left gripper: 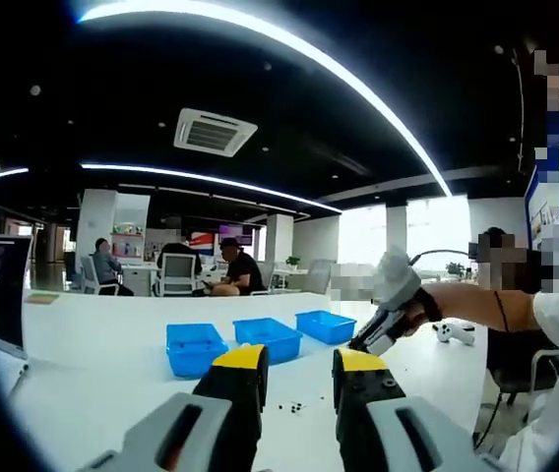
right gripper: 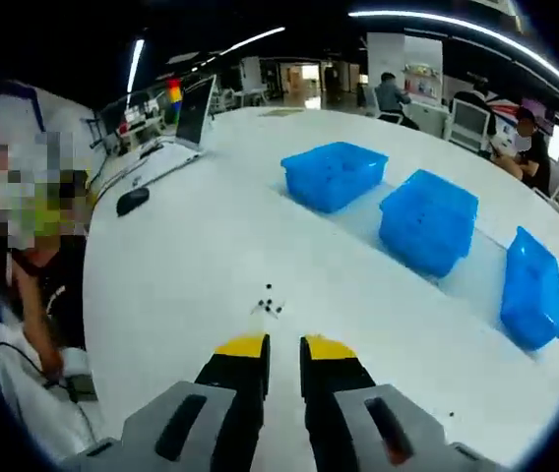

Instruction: Pick up the resistors one by one and place each resistor into its matching bin, sorting the parts by color and model until every resistor is separated into the correct bin for its type

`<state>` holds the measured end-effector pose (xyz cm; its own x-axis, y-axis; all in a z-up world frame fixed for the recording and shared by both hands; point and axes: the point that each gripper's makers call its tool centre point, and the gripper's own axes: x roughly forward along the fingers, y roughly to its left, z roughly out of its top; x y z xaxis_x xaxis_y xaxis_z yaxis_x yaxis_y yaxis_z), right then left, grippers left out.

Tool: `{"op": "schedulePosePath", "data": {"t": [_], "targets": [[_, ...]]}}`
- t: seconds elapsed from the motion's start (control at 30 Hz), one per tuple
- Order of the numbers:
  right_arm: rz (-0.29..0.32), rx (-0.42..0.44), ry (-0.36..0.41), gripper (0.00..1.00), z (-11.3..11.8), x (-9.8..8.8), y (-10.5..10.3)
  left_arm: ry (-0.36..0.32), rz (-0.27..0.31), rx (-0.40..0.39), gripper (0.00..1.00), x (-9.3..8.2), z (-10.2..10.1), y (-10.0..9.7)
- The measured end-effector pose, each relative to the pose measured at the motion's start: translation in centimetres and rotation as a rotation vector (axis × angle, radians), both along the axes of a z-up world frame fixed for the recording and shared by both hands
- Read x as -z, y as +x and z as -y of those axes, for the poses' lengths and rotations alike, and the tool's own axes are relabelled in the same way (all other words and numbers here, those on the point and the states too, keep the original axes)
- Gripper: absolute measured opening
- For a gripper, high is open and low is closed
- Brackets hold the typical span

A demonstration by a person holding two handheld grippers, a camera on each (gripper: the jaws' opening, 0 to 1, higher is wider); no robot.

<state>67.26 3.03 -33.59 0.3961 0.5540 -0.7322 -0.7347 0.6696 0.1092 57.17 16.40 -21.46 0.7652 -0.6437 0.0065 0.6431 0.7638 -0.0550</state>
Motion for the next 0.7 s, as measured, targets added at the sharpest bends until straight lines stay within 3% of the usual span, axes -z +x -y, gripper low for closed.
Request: {"op": "schedulePosePath", "data": {"t": [0.13, 0.33, 0.7], "targets": [[-0.019, -0.011, -0.054, 0.13, -1.5, 1.5, 1.4, -0.003, 0.003, 0.001, 0.28, -0.1, 0.0, 0.0], [-0.043, -0.038, -0.125, 0.13, -3.5, 3.7, 1.9, -0.002, 0.003, -0.002, 0.28, -0.1, -0.1, 0.0], [-0.022, -0.047, -0.206, 0.12, -3.4, 5.2, 1.8, -0.009, 0.005, 0.000, 0.28, -0.2, -0.2, -0.1]]}}
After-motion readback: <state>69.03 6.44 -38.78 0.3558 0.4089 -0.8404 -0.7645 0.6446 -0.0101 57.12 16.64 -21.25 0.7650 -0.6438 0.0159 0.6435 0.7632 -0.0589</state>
